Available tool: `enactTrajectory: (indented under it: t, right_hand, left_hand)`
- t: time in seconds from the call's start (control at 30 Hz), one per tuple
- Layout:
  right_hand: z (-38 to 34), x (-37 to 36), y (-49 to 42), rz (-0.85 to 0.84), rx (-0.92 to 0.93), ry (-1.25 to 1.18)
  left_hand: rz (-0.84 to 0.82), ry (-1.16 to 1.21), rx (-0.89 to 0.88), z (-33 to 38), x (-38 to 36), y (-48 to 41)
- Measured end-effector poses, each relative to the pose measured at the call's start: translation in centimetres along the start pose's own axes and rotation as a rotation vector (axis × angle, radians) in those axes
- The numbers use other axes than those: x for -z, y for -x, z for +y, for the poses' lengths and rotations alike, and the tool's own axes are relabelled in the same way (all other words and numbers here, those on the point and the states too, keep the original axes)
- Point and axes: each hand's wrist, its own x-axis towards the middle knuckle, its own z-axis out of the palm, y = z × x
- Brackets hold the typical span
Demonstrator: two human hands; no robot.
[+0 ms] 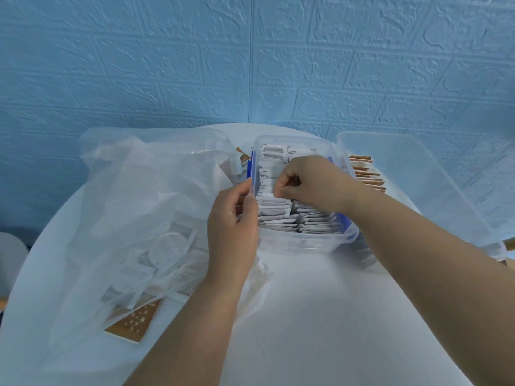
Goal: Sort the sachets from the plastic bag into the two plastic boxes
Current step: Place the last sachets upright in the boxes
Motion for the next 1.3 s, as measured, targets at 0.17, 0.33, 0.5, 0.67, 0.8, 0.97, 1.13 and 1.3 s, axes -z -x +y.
enactTrajectory:
  t: [0.17,0.33,0.5,0.67,0.8,0.97,1.13,1.3]
  right_hand:
    - [0.0,-0.1,0.2,0.074,0.002,-0.096]
    - [-1.7,-0.8,-0.4,0.168,0.001,-0.188]
    - [-4.8,-0.9,-1.8,0.04,-0.041,0.202]
    - [-7.4,-1.7,-1.8,-0.082,-0.01,0.312]
    - [-9.0,-2.6,-1.3,0.019,0.114,0.147]
    - [-10.0,-1.8,1.0,-0.084,0.145,-0.806]
    - [-10.1,-1.4,3.0,-0.121,0.007,-0.708]
    - [-10.9,-1.8,4.4,-0.15,-0.038,-0.197]
  left_hand:
    - [0.035,-0.122,-0.148,0.1,-0.1,0.0]
    - [0.136,-0.147,-0.357,2.9,1.8,1.2]
    - [0.352,-0.417,-0.459,3.6,8.5,0.4]
    - [0.318,-0.664,0.215,0.7,14.6,-0.4]
    - [0.154,-0.444,0.395,0.8,16.4,0.8]
    - [0.227,-0.247,0.277,2.4,17.8,0.9]
    - [0.253,-0.119,0.089,4.1,18.1,0.7]
    - [0.26,-0.143,0.114,4.1,17.6,0.1]
